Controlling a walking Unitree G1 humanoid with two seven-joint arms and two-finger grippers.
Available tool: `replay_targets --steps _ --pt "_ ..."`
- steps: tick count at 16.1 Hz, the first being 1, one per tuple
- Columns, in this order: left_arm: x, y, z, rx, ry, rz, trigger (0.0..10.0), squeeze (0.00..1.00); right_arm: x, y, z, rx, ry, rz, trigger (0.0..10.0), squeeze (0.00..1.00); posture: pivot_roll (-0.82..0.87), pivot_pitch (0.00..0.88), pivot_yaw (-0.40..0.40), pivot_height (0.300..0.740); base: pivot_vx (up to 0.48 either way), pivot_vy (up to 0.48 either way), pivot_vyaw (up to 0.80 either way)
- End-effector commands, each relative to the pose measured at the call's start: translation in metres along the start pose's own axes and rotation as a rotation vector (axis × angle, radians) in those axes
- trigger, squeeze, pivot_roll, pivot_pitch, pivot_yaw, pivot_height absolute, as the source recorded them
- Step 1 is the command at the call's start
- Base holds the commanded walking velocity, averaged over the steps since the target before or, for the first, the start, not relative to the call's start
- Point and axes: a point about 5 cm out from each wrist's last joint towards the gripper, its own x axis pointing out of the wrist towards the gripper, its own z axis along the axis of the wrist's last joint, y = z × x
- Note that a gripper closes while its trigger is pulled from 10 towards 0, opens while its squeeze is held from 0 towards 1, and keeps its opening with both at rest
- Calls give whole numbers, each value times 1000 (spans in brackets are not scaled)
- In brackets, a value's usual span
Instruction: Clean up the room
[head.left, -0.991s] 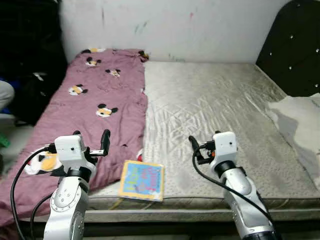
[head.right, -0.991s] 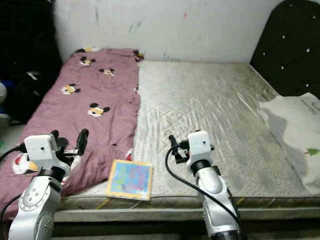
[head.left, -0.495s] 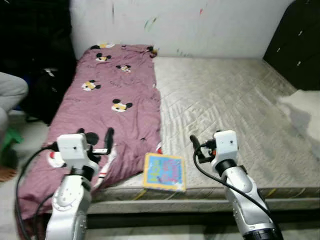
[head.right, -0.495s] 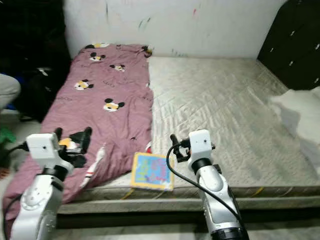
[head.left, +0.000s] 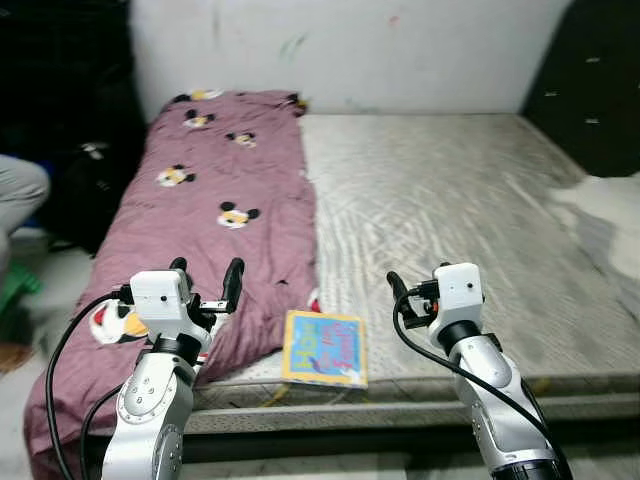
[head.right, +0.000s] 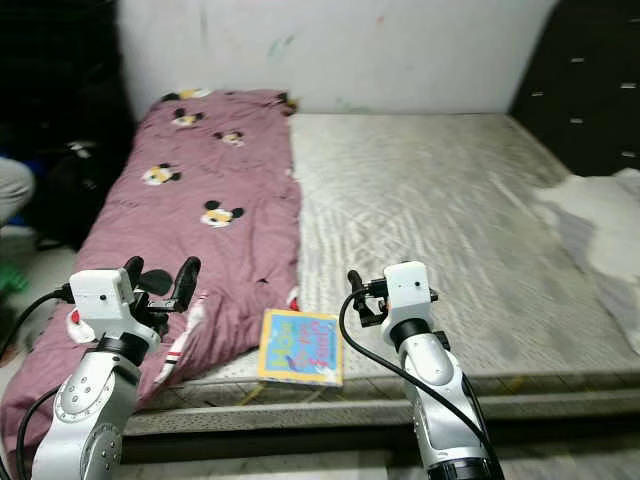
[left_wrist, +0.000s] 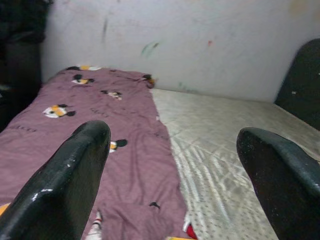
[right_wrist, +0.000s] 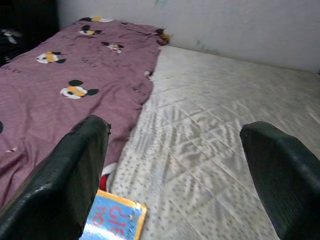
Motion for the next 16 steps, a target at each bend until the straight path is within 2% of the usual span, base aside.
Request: replay_targets --steps 1,6,13,16 --pt "0 0 4 9 -18 -11 10000 0 0 0 1 -5 -1 -3 10000 0 -46 6 2 740 360 0 0" --pt "0 -1 4 7 -17 -16 10000 0 0 1 1 -7 -2 -6 10000 0 -47 4 5 740 358 0 0" --pt "2 -2 3 6 -12 -7 10000 0 0 0 -2 -11 8 -6 10000 0 -45 0 3 740 0 0 0" --pt "3 -1 3 12 -12 9 10000 0 1 0 -2 -2 6 -11 10000 0 -41 0 9 740 0 0 -800"
